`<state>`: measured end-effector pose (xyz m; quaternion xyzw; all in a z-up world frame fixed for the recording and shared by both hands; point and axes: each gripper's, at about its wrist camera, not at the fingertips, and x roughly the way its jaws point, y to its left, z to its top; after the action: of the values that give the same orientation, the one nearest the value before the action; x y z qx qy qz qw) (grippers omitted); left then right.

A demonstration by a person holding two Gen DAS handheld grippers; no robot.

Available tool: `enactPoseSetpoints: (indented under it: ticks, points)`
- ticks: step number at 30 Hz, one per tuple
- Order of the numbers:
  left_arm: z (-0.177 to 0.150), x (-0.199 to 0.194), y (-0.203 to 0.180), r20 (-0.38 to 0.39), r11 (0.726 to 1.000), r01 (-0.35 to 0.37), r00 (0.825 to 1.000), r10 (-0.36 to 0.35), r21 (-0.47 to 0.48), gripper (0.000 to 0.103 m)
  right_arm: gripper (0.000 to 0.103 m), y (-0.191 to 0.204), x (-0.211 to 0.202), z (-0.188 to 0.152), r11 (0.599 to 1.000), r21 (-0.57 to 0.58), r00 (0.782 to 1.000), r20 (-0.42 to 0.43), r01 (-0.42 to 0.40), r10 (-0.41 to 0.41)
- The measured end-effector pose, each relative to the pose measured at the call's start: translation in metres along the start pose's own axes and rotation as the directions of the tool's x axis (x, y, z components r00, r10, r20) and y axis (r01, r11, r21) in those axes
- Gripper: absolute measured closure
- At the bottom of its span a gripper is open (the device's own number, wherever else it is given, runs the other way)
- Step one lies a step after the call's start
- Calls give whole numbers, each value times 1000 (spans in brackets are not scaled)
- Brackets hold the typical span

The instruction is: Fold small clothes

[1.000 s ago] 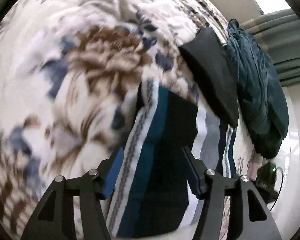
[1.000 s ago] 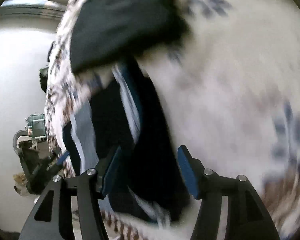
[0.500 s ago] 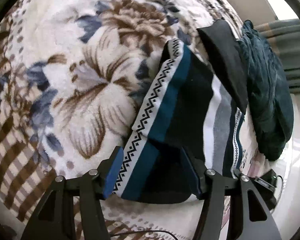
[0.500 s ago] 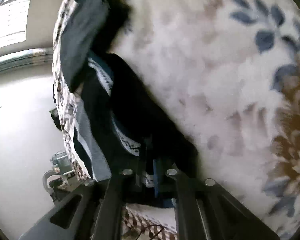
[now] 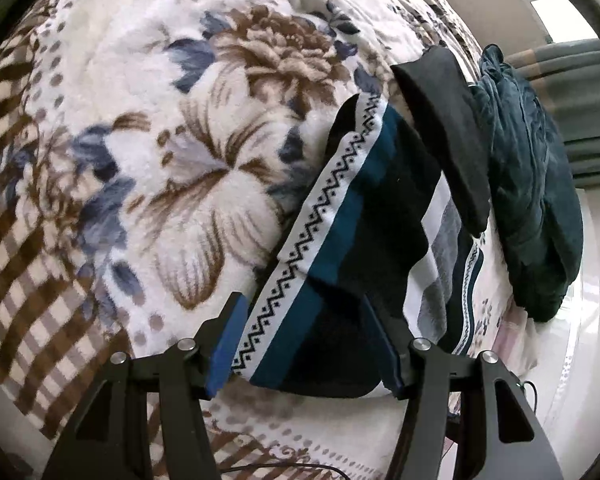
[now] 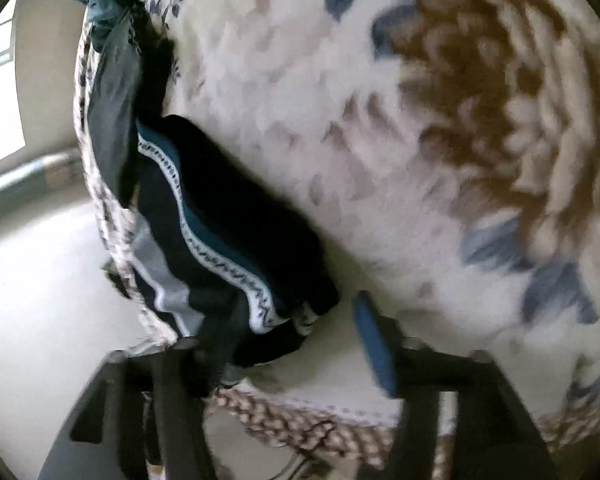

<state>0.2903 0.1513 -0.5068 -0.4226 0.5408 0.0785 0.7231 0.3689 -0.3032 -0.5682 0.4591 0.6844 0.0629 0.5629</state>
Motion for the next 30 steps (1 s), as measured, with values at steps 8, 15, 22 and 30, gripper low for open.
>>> enactPoseSetpoints:
  ticks: [8,15,22,30]
  points:
    - [-10,6,6,-5,998,26,1000,-27,-52,47,87,25,29,8,997,-53,997,50,-64,67]
    - [-16,8,8,-21,998,35,999,-36,-60,47,82,65,11,-3,929,-355,993,89,107,-81]
    - [-14,11,5,-19,998,52,998,-53,-44,47,41,37,-14,5,965,-253,996,73,64,-47]
    - [-2,11,-13,16,998,57,998,-57,31,46,95,52,-18,16,908,-320,955,208,271,-212]
